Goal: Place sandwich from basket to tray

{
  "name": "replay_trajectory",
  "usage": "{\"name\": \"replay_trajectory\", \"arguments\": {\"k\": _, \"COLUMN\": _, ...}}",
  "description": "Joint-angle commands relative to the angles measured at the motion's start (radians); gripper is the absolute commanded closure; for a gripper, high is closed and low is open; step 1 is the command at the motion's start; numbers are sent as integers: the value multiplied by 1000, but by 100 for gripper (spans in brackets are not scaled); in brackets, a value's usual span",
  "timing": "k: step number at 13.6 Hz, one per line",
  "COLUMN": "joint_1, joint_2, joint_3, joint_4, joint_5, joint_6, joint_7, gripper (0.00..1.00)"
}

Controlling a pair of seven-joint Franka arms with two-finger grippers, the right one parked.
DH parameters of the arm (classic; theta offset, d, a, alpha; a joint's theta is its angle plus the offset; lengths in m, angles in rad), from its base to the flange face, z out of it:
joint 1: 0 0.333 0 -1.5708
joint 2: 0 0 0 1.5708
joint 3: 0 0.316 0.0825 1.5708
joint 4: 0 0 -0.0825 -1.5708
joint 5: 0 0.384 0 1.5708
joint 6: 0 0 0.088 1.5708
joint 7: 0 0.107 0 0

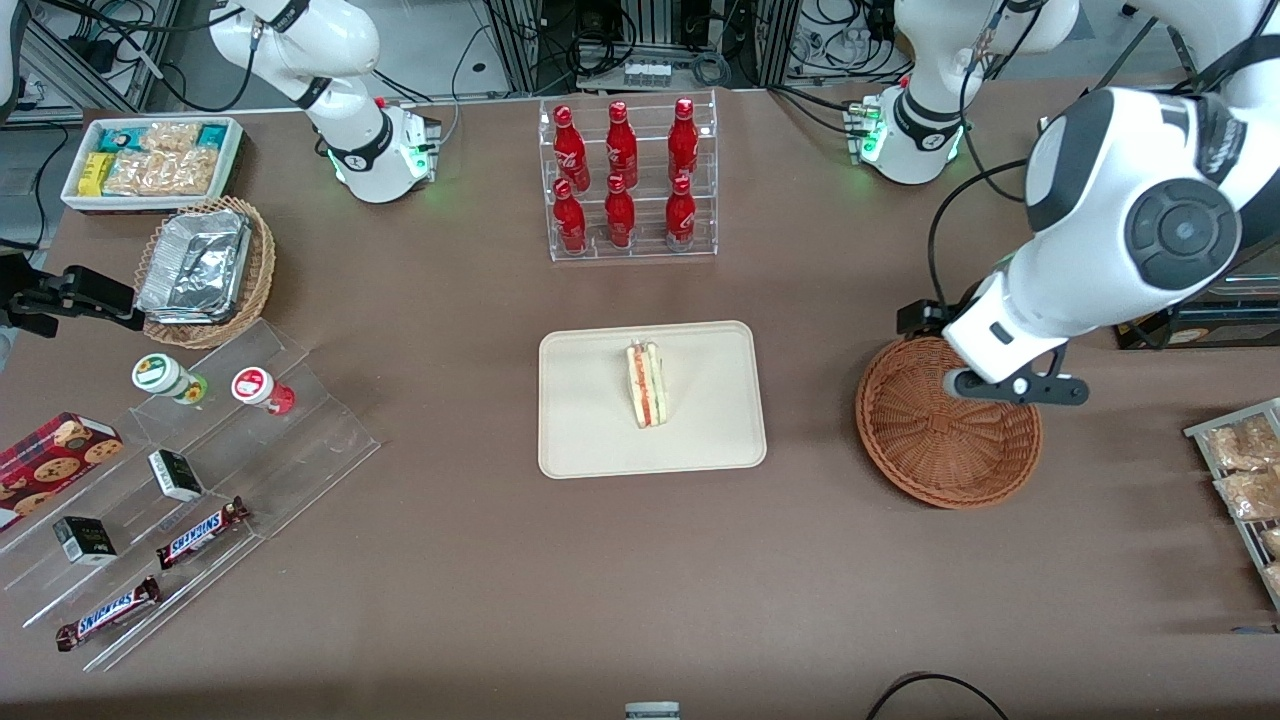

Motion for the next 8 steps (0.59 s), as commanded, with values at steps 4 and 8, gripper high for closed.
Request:
{"name": "replay_trajectory", "arguments": {"k": 4, "joint_1": 100, "joint_2": -102, "joint_3": -47, "joint_4": -80, "joint_5": 32, "joint_6": -35, "joint_7": 16, "gripper": 0}}
{"name": "replay_trajectory", "arguments": {"k": 8, "joint_1": 239, "joint_2": -143, "joint_3": -141, "joint_4": -75, "joint_5": 49, "joint_6": -82, "joint_7": 45, "gripper": 0}}
